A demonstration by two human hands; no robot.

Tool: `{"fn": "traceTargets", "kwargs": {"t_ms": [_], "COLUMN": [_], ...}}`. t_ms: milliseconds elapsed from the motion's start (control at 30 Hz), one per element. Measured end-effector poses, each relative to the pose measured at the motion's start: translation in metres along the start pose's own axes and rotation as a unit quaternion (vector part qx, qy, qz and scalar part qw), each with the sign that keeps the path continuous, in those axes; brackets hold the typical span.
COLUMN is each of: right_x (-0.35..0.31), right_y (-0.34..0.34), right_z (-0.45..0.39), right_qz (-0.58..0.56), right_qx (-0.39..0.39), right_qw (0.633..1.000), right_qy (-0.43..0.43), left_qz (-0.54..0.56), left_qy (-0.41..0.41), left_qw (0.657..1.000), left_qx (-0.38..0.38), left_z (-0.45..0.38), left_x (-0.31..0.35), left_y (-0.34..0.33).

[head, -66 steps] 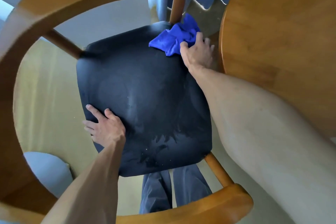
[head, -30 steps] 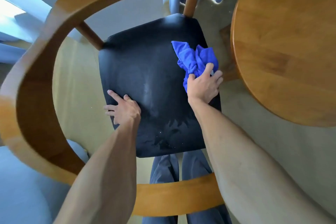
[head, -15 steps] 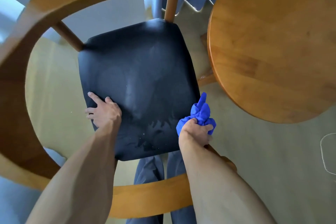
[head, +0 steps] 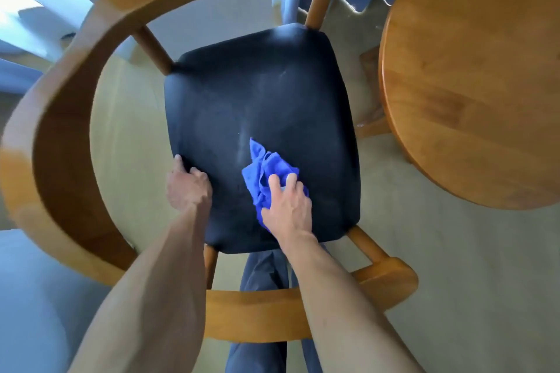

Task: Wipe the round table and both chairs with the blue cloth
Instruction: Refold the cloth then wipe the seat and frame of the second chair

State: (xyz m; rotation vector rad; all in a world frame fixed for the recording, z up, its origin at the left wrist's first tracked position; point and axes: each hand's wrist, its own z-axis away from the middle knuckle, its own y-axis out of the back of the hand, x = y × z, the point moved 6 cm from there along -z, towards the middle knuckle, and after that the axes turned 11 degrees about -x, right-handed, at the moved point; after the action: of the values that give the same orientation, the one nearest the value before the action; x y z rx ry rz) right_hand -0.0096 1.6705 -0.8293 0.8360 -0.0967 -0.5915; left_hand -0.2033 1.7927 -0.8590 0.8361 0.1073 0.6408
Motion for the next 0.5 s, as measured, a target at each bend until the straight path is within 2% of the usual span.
{"fn": "traceTargets", "kwargs": {"t_ms": [100, 200, 233, 300, 367, 400, 433, 500], "right_x": [-0.03, -0.027, -0.024, 0.003, 0.036, 0.046, 0.054, 0.059], "right_y": [-0.026, -0.036, -0.032, -0.012, 0.018, 0.034, 0.048, 0.071], "right_z": [0.021, 0.028, 0.027, 0.016, 0.0, -0.012, -0.024, -0.048], "right_qz": [0.008, -0.076, -0.134, -0.24, -0.233, -0.21, -0.187, -0.148], "right_qx": [-0.096, -0.136, -0.117, 0.012, 0.127, 0.135, 0.126, 0.107], "right_qw": [0.99, 0.981, 0.979, 0.971, 0.96, 0.958, 0.959, 0.968], "right_qy": [0.104, 0.114, 0.096, 0.016, -0.092, -0.138, -0.172, -0.172], "left_qz": [0.034, 0.042, 0.042, -0.001, -0.084, -0.124, -0.155, -0.175], "left_qy": [-0.007, 0.006, 0.006, -0.049, -0.139, -0.156, -0.144, -0.024], "left_qw": [0.999, 0.997, 0.997, 0.997, 0.987, 0.98, 0.976, 0.976], "left_qx": [0.018, 0.057, 0.066, 0.051, 0.004, -0.025, -0.057, -0.127], "left_z": [0.004, 0.012, 0.016, 0.027, 0.046, 0.058, 0.07, 0.098], "left_x": [0.002, 0.007, 0.004, 0.013, 0.023, 0.024, 0.022, 0.01], "left_y": [0.011, 0.027, 0.032, 0.025, 0.011, 0.004, -0.007, -0.033]}}
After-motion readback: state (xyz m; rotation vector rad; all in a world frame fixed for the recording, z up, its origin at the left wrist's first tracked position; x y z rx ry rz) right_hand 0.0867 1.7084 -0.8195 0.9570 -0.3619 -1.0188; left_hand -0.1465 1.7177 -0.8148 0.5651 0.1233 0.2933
